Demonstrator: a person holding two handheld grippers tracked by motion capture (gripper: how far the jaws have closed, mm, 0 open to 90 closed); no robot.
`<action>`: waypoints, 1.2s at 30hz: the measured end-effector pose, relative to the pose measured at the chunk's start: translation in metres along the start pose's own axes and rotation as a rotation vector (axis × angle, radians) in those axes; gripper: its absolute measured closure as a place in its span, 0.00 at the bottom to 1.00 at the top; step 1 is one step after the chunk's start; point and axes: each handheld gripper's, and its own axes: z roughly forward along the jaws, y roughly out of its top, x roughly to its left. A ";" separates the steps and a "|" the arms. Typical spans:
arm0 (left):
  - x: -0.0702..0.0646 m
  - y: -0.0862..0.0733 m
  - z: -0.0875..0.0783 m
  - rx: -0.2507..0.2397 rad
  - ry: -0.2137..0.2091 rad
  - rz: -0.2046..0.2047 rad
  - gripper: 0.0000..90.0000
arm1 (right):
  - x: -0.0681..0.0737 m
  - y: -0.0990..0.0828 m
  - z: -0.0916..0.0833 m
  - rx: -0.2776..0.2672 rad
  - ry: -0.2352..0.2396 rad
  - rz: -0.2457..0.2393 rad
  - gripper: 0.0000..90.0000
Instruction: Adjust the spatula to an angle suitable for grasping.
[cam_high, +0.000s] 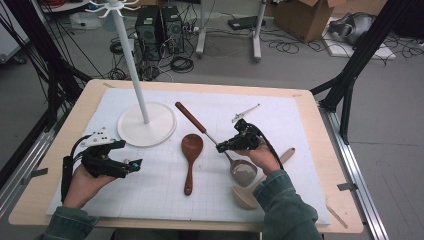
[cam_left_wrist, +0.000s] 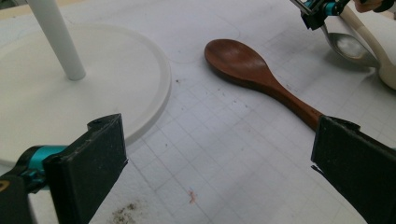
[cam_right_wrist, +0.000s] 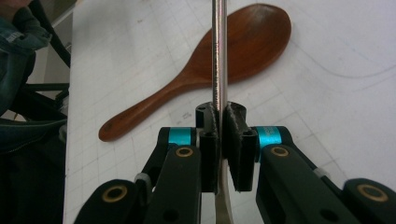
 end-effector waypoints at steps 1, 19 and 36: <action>0.000 0.001 0.000 -0.007 0.003 -0.004 0.04 | 0.000 0.000 0.000 0.000 0.000 0.000 0.94; -0.005 0.031 0.001 -0.042 -0.036 0.008 0.17 | 0.019 0.014 -0.011 -0.111 0.040 -0.049 0.94; -0.001 0.046 0.006 -0.046 -0.078 0.002 0.25 | 0.018 0.017 -0.012 -0.169 0.064 -0.055 0.94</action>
